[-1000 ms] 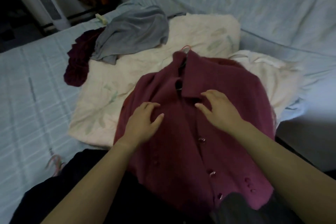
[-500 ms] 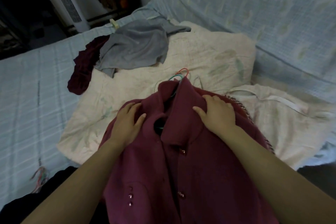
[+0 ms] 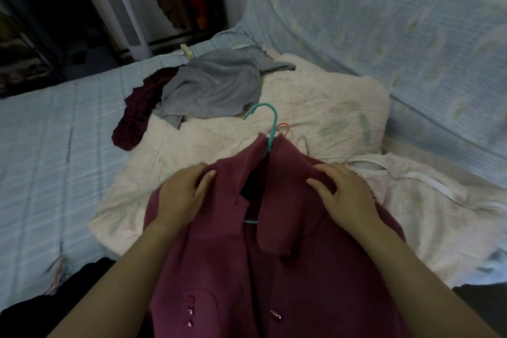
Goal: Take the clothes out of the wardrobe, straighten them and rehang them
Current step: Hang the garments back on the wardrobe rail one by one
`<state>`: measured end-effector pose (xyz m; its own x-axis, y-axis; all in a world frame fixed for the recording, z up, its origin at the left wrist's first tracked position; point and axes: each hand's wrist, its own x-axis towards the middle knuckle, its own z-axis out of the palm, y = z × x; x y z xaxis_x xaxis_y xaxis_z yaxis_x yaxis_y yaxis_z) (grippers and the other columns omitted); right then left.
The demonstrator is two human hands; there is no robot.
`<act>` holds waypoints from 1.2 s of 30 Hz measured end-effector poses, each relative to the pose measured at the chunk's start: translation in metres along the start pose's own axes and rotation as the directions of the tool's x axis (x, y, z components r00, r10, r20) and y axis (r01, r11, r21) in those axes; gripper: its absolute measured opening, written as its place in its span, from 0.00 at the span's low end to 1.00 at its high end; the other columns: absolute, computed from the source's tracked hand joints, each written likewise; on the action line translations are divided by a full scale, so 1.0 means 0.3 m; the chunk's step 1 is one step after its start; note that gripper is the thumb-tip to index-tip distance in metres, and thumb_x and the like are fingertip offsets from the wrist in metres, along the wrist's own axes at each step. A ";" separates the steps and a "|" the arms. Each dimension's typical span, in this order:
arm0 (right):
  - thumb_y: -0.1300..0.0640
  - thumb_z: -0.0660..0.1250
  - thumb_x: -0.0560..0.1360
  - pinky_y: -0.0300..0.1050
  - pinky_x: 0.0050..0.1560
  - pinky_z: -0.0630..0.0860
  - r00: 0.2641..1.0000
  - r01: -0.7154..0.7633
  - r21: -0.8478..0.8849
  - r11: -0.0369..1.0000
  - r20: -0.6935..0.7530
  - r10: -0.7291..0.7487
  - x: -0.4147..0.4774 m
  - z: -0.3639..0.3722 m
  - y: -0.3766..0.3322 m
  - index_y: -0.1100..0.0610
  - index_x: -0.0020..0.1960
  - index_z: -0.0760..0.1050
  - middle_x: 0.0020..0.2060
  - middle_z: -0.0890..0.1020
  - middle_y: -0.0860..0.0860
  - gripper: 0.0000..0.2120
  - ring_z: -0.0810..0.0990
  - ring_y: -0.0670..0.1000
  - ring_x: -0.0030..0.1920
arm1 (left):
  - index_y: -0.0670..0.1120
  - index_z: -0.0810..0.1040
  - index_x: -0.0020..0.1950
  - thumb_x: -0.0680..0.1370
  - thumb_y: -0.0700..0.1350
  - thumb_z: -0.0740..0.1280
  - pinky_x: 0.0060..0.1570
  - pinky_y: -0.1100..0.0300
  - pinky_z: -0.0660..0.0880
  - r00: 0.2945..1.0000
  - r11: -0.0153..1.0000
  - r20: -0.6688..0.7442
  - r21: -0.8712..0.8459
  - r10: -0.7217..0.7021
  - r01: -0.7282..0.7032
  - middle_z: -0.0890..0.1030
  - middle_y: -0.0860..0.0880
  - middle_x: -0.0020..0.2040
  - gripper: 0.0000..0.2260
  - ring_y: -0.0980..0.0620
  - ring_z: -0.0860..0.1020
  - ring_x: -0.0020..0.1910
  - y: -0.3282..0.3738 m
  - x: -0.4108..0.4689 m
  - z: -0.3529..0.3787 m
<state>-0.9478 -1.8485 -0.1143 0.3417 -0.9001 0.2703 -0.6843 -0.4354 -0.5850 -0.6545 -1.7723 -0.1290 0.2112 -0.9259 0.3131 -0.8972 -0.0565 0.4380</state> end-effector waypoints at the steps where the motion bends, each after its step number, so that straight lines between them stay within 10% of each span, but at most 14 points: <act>1: 0.50 0.68 0.73 0.36 0.51 0.68 0.999 0.040 0.000 0.999 0.023 -0.040 0.003 0.012 -0.021 0.55 0.57 0.78 0.51 0.81 0.50 0.15 0.78 0.51 0.52 | 0.49 0.75 0.42 0.78 0.58 0.52 0.35 0.55 0.70 0.998 1.000 -0.056 0.015 -0.010 0.010 0.78 0.52 0.35 0.18 0.51 0.75 0.35 0.005 -0.024 -0.031; 15: 0.48 0.64 0.73 0.37 0.46 0.71 0.842 0.531 0.140 0.836 -0.204 -0.500 -0.187 0.010 -0.735 0.53 0.56 0.80 0.49 0.84 0.49 0.16 0.79 0.46 0.48 | 0.52 0.74 0.37 0.74 0.62 0.59 0.31 0.64 0.64 0.843 0.958 -0.475 0.005 -0.252 0.288 0.75 0.54 0.29 0.16 0.58 0.74 0.31 -0.005 -0.586 -0.715; 21: 0.50 0.68 0.74 0.21 0.41 0.64 0.718 0.682 0.182 0.708 -0.349 -0.602 -0.345 -0.183 -1.233 0.49 0.58 0.79 0.46 0.77 0.37 0.13 0.74 0.31 0.38 | 0.52 0.78 0.45 0.76 0.59 0.63 0.38 0.58 0.66 0.658 0.960 -0.730 0.009 -0.184 0.279 0.78 0.55 0.36 0.13 0.53 0.76 0.39 0.066 -0.851 -1.192; 26: 0.46 0.66 0.74 0.32 0.50 0.72 0.614 0.788 0.267 0.556 -0.417 -0.670 -0.584 -0.228 -1.636 0.46 0.58 0.78 0.49 0.79 0.37 0.13 0.79 0.42 0.45 | 0.50 0.78 0.44 0.75 0.62 0.61 0.39 0.53 0.72 0.493 0.939 -0.862 0.066 -0.117 0.338 0.79 0.51 0.35 0.16 0.51 0.77 0.38 0.086 -1.219 -1.566; 29: 0.49 0.68 0.74 0.22 0.42 0.65 0.568 0.821 0.330 0.467 -0.374 -0.734 -0.794 -0.132 -1.809 0.49 0.57 0.79 0.46 0.75 0.36 0.12 0.73 0.36 0.41 | 0.48 0.77 0.42 0.74 0.63 0.61 0.37 0.53 0.70 0.431 0.868 -0.885 0.065 -0.178 0.492 0.78 0.49 0.33 0.19 0.49 0.77 0.37 0.045 -1.525 -1.655; 36: 0.48 0.67 0.71 0.36 0.41 0.71 0.408 0.736 0.635 0.237 -0.136 -0.903 -1.305 0.286 -2.020 0.51 0.54 0.80 0.47 0.76 0.36 0.14 0.75 0.40 0.39 | 0.43 0.74 0.34 0.70 0.67 0.59 0.31 0.54 0.69 0.259 0.573 -0.891 0.000 -0.372 0.820 0.74 0.48 0.27 0.26 0.48 0.75 0.30 -0.066 -2.262 -1.634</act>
<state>-0.6116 -1.2309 0.0689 0.6696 0.0243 0.7423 0.4984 -0.7557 -0.4249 -0.5899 -0.9599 0.0628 0.7339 0.1139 0.6697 -0.3405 -0.7913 0.5078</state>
